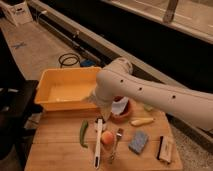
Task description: Wipe tray with brush
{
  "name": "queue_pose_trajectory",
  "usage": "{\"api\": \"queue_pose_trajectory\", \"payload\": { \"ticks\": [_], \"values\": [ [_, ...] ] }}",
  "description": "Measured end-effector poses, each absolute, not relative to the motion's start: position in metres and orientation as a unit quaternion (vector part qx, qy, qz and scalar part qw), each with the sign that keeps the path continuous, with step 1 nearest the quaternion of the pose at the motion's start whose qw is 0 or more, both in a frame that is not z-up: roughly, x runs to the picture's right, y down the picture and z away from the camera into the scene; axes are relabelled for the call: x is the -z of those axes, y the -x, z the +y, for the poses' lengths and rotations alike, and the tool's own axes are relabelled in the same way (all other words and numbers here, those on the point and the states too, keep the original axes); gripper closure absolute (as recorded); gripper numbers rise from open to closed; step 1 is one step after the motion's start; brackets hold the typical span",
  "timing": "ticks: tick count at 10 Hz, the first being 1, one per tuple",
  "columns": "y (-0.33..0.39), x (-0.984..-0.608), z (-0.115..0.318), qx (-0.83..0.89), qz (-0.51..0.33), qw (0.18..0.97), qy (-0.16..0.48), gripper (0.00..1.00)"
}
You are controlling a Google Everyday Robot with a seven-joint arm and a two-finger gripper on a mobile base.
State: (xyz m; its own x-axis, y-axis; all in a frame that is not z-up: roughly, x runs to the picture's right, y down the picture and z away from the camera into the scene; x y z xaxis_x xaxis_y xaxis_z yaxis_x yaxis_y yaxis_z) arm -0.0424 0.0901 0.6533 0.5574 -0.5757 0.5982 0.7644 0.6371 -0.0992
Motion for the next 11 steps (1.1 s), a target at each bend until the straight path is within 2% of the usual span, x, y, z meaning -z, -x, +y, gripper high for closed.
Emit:
{"api": "queue_pose_trajectory", "payload": {
  "ticks": [3, 6, 11],
  "values": [
    [0.041, -0.654, 0.09, 0.391, -0.258, 0.865, 0.179, 0.2],
    [0.043, -0.676, 0.101, 0.414, -0.24, 0.853, 0.207, 0.2],
    [0.044, -0.716, 0.127, 0.441, -0.291, 0.821, 0.217, 0.2]
  ]
}}
